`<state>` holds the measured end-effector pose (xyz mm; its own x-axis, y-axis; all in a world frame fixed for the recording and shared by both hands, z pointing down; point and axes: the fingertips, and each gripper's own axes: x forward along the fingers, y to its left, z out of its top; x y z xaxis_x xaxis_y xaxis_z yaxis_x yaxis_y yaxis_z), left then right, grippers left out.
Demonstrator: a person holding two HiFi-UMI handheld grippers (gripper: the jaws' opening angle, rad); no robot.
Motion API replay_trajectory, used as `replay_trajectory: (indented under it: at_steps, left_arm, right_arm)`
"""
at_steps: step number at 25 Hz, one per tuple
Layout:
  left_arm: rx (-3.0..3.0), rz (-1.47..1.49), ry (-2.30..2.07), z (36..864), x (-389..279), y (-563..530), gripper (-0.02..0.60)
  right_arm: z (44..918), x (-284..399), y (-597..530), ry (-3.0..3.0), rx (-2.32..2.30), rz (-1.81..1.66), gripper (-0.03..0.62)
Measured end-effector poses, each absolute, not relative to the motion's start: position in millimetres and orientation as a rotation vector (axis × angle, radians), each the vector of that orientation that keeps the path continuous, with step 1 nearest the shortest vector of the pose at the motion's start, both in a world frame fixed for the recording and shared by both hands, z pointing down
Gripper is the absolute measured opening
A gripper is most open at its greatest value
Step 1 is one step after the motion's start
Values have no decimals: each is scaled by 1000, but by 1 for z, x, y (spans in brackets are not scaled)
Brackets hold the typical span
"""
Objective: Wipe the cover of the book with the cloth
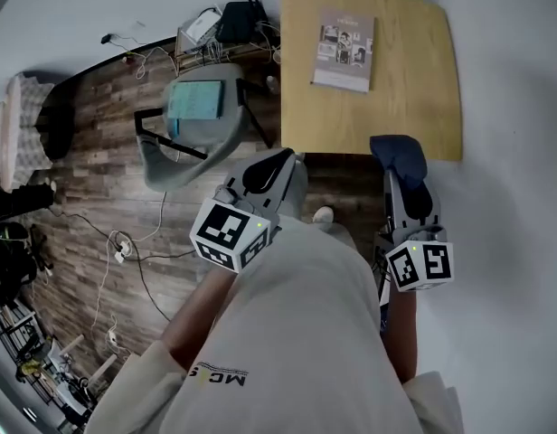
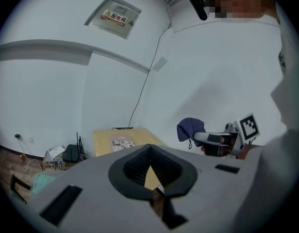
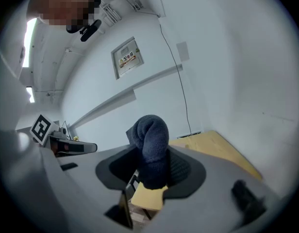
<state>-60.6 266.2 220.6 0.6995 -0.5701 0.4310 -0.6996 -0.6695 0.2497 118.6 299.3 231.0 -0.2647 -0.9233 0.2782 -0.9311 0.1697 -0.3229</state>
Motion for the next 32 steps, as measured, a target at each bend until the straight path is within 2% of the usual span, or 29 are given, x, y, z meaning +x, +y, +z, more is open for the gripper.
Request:
replay_trajectory:
  at_steps: [15,20,32]
  left_arm:
    - [2515,479,-679,258,-69,91,9]
    - [2471,477,-619,286,-61,63,9]
    - [2396,555,-619,344,-34,24,9]
  right_arm:
    - [254,86,122,-2167,1874,658,164]
    - [266,93,84,-2084,1981,793,167]
    - [288,107,8,-2082,1819,562,167]
